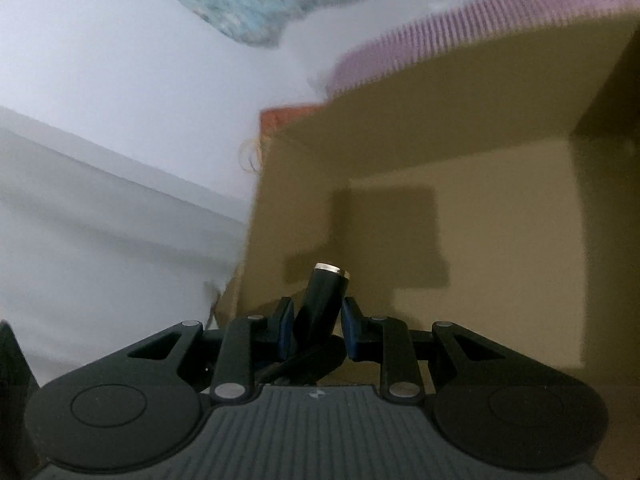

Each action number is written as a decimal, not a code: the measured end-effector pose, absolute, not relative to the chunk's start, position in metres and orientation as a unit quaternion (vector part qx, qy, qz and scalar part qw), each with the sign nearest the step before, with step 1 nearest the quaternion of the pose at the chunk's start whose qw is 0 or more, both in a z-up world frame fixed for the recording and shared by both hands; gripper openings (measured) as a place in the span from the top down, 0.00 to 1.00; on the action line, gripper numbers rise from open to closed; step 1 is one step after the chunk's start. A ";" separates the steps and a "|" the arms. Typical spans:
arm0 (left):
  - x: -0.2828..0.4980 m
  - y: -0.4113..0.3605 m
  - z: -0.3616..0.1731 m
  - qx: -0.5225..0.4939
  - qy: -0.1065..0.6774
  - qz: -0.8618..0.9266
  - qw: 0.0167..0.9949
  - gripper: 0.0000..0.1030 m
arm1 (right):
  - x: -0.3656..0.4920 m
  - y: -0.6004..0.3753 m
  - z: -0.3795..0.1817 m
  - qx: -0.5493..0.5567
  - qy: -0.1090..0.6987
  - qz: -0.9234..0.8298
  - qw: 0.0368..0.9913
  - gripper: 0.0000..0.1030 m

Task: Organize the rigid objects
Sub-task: 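Carry the black cylinder into the cardboard box and open the right gripper, then move the right gripper to the black key fob and grasp it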

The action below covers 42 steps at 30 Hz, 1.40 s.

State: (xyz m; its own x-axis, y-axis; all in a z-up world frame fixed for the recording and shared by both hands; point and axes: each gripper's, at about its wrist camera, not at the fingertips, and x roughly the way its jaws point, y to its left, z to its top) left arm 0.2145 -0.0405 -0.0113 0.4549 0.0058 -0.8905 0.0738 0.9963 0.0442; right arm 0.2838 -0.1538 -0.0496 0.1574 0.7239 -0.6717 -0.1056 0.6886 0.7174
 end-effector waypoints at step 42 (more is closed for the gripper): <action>0.070 -0.086 0.016 0.009 0.455 -0.185 0.871 0.47 | 0.067 -0.343 -0.018 0.355 0.437 0.132 0.816 0.71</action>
State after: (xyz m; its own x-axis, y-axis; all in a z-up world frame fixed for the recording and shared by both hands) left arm 0.0703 -0.0864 0.0155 0.5180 -0.3141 -0.7956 0.3304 0.9314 -0.1526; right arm 0.0671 -0.3435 -0.0178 0.5830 0.5259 -0.6193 0.0952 0.7128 0.6949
